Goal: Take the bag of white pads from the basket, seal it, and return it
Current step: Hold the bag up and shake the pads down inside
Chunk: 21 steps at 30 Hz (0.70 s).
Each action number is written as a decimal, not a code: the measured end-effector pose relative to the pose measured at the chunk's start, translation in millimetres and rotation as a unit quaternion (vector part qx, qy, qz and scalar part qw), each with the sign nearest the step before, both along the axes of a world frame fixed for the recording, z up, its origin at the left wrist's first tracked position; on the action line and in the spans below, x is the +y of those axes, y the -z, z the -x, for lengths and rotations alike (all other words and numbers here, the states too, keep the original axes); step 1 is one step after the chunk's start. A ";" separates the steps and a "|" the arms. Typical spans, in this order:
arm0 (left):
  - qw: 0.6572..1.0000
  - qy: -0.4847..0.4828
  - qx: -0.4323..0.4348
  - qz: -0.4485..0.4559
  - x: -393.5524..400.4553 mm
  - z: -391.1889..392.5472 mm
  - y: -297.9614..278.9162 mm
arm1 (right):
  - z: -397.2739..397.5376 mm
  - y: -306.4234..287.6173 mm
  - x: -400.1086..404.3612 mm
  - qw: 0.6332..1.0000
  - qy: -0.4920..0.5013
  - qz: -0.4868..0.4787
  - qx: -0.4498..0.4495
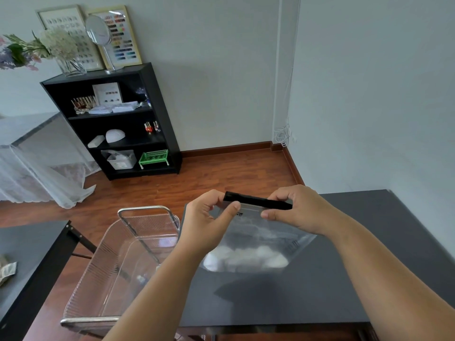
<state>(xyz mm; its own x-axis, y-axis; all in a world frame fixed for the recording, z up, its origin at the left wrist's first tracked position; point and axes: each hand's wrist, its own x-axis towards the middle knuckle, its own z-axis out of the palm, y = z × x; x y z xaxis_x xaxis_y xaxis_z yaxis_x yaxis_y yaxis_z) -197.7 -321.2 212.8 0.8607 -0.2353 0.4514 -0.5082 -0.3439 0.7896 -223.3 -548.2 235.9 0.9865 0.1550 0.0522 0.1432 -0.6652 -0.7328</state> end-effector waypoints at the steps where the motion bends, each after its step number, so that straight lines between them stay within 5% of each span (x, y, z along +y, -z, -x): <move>1: 1.000 -0.009 0.002 0.005 1.4 -0.1 0.7 | 1.2 -0.9 -6.1 1.000 0.004 0.024 0.010; 5: 0.996 -0.023 0.068 0.043 14.5 -8.1 2.7 | 8.2 0.4 -38.1 0.996 0.055 0.066 0.017; 10: 0.985 0.018 0.160 0.070 39.2 -26.2 3.9 | 16.3 5.6 -62.5 0.996 0.078 -0.038 0.029; 16: 0.967 0.098 0.221 -0.086 46.3 -35.1 -16.7 | 16.5 15.5 -64.0 0.989 0.051 -0.141 0.006; 21: 0.943 0.108 0.095 -0.301 7.0 -34.8 -39.9 | 12.9 15.3 -59.8 0.983 0.015 -0.180 -0.016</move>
